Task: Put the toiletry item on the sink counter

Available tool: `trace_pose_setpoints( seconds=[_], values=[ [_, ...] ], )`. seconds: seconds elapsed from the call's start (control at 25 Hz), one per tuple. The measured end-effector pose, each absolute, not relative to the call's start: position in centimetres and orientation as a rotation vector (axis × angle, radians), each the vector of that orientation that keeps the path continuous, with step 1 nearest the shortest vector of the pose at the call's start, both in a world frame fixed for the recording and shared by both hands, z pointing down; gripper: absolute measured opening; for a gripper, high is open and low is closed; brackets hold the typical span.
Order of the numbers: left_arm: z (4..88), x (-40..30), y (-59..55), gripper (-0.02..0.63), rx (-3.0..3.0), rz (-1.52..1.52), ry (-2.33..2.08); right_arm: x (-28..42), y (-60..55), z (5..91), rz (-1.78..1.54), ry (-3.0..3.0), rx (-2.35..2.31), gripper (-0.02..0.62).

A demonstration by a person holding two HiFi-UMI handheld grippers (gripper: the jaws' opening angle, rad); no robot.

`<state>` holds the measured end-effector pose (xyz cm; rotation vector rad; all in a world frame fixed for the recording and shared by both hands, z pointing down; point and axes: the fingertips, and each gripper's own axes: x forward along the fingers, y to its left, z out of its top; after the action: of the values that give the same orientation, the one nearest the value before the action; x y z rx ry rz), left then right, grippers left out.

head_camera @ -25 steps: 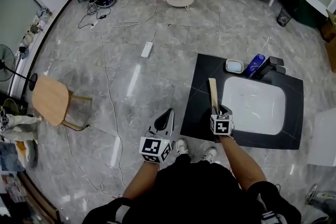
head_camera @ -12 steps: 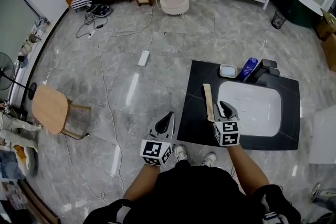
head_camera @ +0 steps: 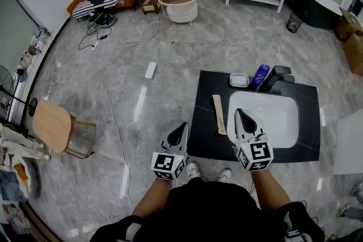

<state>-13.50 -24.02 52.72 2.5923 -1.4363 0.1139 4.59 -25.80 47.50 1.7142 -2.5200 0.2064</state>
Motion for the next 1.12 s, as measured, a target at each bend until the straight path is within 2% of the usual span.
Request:
trace_pose_setpoints(
  seconds=[0.44, 1.12],
  values=[
    [51.1, -10.4, -23.6, 0.009, 2.692, 0.127, -1.353, 5.4, -23.2, 43.4, -0.005, -2.583, 1.690, 0.005],
    [51.7, -9.1, -22.7, 0.009, 2.697, 0.142, -1.298, 6.0, -22.3, 43.9, -0.044, -2.525, 1.713, 0.005]
  ],
)
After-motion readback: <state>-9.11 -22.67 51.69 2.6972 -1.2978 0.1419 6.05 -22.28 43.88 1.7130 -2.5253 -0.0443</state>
